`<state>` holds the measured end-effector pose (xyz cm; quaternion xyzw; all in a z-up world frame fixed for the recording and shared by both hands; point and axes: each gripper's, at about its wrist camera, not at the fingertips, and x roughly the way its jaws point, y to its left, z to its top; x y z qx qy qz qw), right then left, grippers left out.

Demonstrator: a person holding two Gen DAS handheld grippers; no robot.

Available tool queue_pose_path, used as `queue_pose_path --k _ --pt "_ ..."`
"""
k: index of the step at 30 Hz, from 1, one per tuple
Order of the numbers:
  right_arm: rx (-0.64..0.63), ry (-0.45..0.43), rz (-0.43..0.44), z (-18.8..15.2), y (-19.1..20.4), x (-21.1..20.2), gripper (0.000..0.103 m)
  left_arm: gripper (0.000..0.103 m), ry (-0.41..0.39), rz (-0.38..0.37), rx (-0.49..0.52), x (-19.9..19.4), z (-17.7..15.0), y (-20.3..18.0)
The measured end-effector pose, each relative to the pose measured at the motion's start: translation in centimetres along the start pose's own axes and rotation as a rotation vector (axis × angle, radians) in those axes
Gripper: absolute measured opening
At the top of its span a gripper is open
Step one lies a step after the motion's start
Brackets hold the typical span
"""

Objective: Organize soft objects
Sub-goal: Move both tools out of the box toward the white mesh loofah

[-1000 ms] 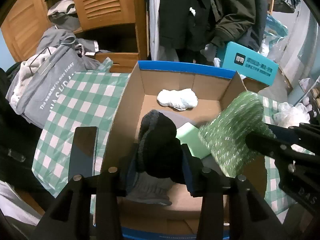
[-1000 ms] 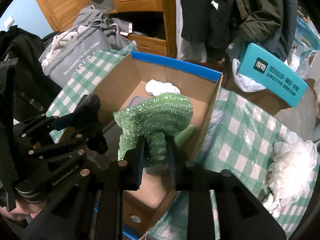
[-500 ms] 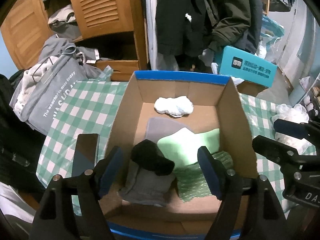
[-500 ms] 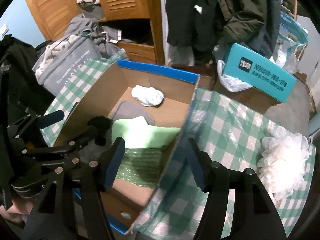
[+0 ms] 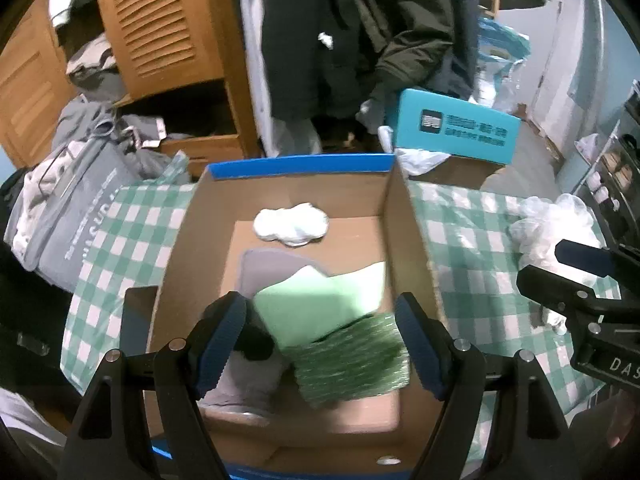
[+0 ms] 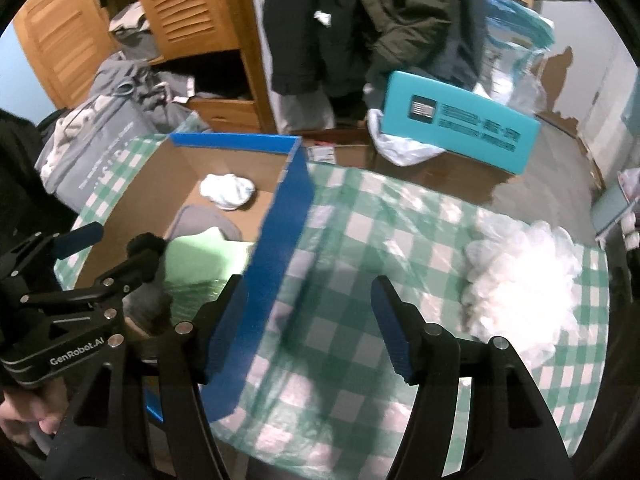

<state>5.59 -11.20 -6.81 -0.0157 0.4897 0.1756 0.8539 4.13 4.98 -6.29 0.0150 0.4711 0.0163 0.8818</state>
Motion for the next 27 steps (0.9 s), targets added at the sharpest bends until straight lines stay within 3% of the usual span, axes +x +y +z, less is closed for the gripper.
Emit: queue_pose_path --k 27 --pt "0.2 0.005 -0.071 -5.3 -11.7 -2.8 0.064 0.085 0.02 -0.012 0.182 0.4 0.4 -10.9"
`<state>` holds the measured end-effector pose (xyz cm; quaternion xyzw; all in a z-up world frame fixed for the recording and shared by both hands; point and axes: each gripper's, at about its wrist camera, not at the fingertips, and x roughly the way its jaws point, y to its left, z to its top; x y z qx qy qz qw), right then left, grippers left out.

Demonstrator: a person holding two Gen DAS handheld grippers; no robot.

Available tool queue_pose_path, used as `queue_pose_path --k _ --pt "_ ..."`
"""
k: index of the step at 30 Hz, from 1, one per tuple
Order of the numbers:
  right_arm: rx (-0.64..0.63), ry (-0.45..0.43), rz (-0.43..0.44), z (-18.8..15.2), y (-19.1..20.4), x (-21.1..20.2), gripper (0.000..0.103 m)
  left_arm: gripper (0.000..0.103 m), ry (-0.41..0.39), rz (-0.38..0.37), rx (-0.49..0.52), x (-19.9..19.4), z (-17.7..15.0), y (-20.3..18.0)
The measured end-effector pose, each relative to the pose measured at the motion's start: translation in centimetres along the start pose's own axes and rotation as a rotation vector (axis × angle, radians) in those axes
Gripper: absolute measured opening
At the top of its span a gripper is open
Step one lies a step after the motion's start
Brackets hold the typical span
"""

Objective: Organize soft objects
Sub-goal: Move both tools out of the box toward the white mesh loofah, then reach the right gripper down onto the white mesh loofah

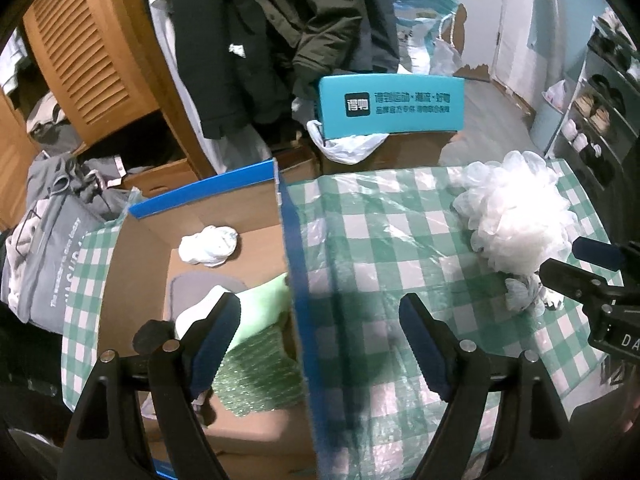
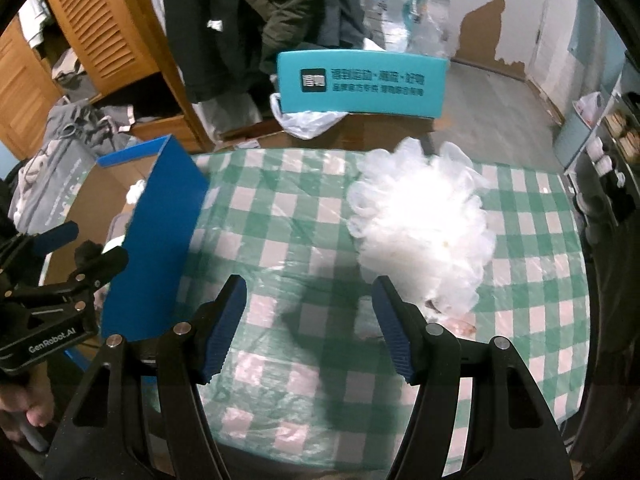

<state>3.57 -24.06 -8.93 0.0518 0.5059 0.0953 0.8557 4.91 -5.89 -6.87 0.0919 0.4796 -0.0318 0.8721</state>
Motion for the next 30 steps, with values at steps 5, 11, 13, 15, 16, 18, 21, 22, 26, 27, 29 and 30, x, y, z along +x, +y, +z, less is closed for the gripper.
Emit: queue_pose_path --k 5,11,13,15,16,18,21,22,26,27,29,30 --pt "0.033 0.009 -0.019 -0.7 -2.2 0.2 0.064 0.087 0.002 -0.01 0.023 0.2 0.5 -1.8" --pt "0.065 0.019 -0.049 -1.3 -4.8 0.5 0.064 0.087 0.018 -0.027 0.049 1.0 1.1 -3.9" --pt "0.064 0.025 -0.063 -1.3 -5.4 0.7 0.064 0.087 0.028 -0.038 0.05 1.5 1.3 -4.5" --pt "0.063 0.033 -0.074 -1.0 -6.0 1.0 0.064 0.087 0.04 -0.048 0.048 2.0 1.6 -5.0" --pt "0.061 0.036 -0.075 -0.8 -6.2 1.1 0.064 0.087 0.045 -0.051 0.046 2.3 1.9 -5.2" --pt "0.05 0.047 -0.076 -0.1 -6.5 1.4 0.064 0.087 0.053 -0.05 0.049 2.8 2.2 -5.6" --pt "0.023 0.059 -0.08 1.1 -6.7 1.8 0.064 0.087 0.06 -0.043 0.059 3.4 2.9 -5.9" --pt "0.018 0.06 -0.079 1.4 -6.7 1.9 0.064 0.087 0.063 -0.043 0.058 3.7 3.2 -6.0" --pt "-0.014 0.081 -0.083 3.3 -7.2 3.2 0.064 0.087 0.074 -0.057 0.055 4.8 4.8 -6.5" --pt "-0.024 0.086 -0.089 3.8 -7.3 3.6 0.064 0.087 0.075 -0.055 0.061 5.2 5.1 -6.7" --pt "-0.028 0.096 -0.094 4.5 -7.8 4.6 0.064 0.087 0.08 -0.045 0.074 6.1 5.6 -7.0" --pt "-0.022 0.106 -0.095 4.8 -8.1 5.2 0.064 0.087 0.084 -0.044 0.076 6.4 5.8 -7.2"
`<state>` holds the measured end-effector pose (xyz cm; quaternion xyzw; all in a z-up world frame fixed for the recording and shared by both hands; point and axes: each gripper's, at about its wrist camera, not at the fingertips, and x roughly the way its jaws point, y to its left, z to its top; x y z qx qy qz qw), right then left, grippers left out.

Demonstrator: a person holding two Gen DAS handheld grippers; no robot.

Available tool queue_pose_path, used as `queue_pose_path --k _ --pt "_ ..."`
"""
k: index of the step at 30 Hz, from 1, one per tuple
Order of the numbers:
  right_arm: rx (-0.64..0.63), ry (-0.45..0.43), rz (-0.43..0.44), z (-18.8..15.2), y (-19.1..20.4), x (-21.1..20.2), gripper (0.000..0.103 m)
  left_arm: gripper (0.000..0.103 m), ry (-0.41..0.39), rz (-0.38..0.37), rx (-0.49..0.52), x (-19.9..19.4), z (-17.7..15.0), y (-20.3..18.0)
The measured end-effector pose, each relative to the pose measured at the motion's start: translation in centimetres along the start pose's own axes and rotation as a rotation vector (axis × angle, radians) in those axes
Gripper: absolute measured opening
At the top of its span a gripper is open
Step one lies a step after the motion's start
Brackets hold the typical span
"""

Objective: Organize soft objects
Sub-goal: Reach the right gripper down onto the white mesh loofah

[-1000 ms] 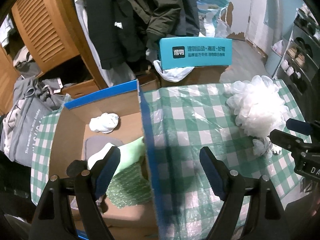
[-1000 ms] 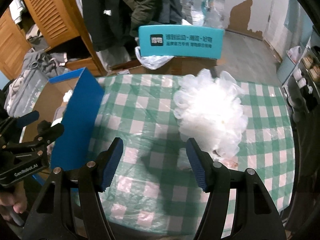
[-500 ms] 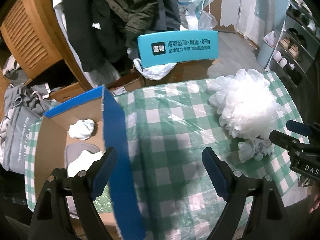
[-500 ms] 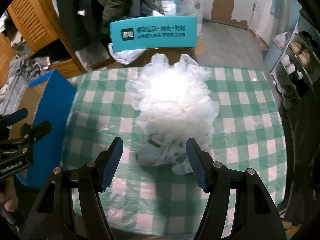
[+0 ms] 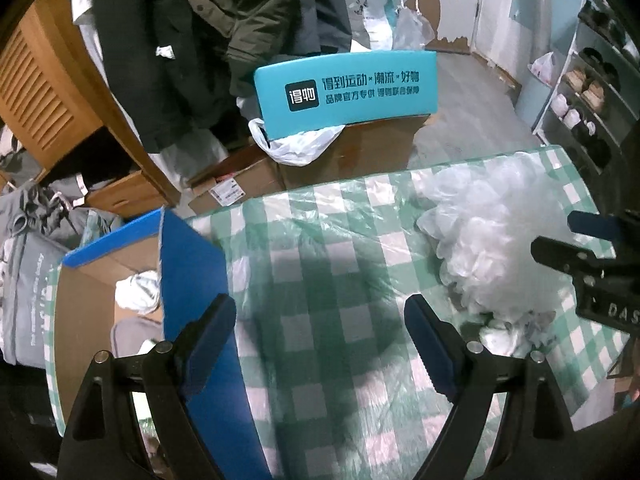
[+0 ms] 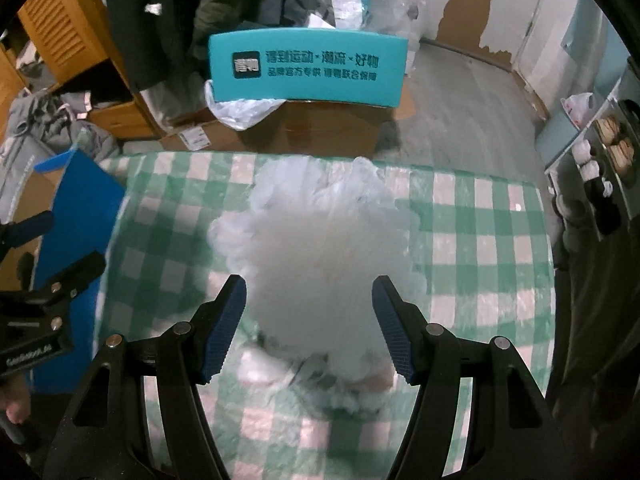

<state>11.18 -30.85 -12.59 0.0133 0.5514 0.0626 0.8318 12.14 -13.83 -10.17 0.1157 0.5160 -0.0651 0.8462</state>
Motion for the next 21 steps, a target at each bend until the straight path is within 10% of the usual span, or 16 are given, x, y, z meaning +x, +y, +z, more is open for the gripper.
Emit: queue_pose_path --k 21 --pt "0.058 0.165 0.069 1.3 -0.7 10.0 0.086 0.087 0.11 -0.073 -0.062 6.4 0.0 -0.1"
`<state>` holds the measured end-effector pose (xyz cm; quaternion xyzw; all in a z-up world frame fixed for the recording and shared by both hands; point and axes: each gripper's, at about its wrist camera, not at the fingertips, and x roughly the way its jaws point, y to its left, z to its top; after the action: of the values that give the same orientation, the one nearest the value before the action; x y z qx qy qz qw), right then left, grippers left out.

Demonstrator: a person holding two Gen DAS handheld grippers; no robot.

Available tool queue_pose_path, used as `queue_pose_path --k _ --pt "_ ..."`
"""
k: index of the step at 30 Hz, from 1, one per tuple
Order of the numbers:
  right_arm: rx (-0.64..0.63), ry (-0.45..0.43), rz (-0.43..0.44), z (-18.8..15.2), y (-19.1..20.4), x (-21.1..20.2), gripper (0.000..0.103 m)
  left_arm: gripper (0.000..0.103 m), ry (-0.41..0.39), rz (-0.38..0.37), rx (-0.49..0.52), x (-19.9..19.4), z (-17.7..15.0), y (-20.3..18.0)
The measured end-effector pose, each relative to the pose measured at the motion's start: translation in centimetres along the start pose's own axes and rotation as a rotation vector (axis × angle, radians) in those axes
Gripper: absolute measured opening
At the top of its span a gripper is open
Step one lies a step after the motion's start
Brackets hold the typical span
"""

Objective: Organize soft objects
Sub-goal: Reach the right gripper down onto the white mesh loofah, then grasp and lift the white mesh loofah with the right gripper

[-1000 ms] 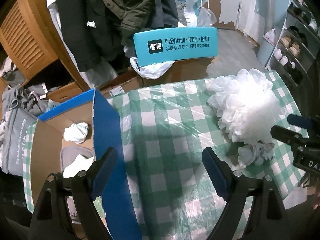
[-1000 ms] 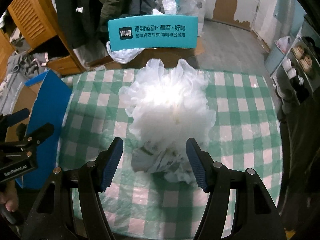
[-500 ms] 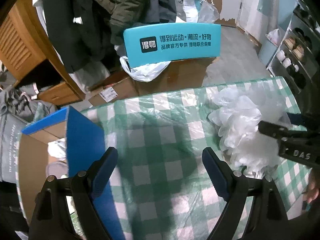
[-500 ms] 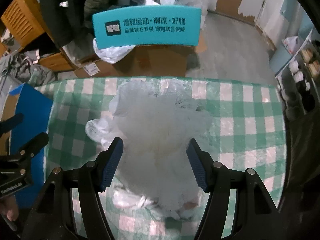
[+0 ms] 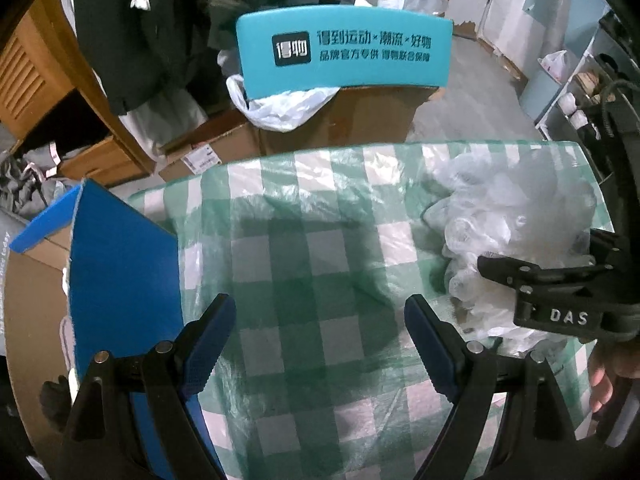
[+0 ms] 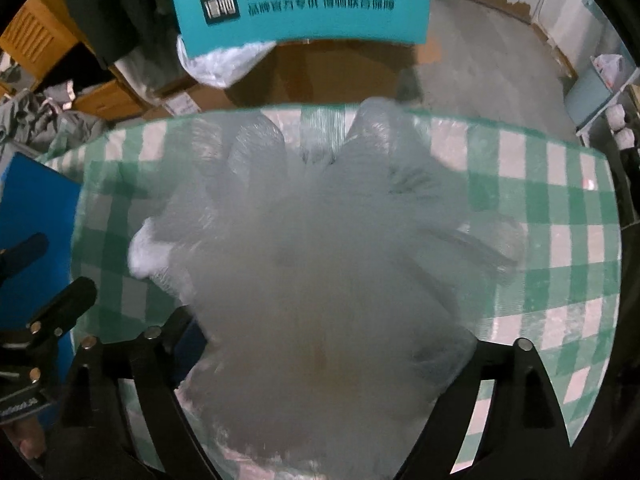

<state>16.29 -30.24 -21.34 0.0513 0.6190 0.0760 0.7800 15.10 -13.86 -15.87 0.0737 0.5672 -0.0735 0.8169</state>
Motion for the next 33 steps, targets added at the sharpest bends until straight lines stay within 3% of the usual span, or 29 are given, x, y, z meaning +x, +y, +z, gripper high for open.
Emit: queue_pose_path --k 7,12,15,27,33 --pt "-0.047 0.042 -0.05 -0.1 1.0 2.1 0.087 0.087 0.014 0.0 0.015 0.5 -0.5 0.1" --pt "-0.038 0.007 -0.051 0.2 0.9 0.7 0.061 0.087 0.006 0.005 0.042 0.2 -0.8 -0.3" --pt "-0.051 -0.033 -0.102 0.2 0.5 -0.5 0.056 0.087 0.006 -0.004 0.048 0.0 -0.9 -0.6" --pt "0.081 -0.091 -0.17 -3.5 -6.4 -5.4 0.055 0.087 0.004 -0.046 0.093 -1.1 -1.9 -4.0" --pt "0.245 -0.034 -0.104 -7.3 -9.5 -4.8 0.055 0.087 0.02 -0.066 0.132 -1.7 -2.9 -6.6"
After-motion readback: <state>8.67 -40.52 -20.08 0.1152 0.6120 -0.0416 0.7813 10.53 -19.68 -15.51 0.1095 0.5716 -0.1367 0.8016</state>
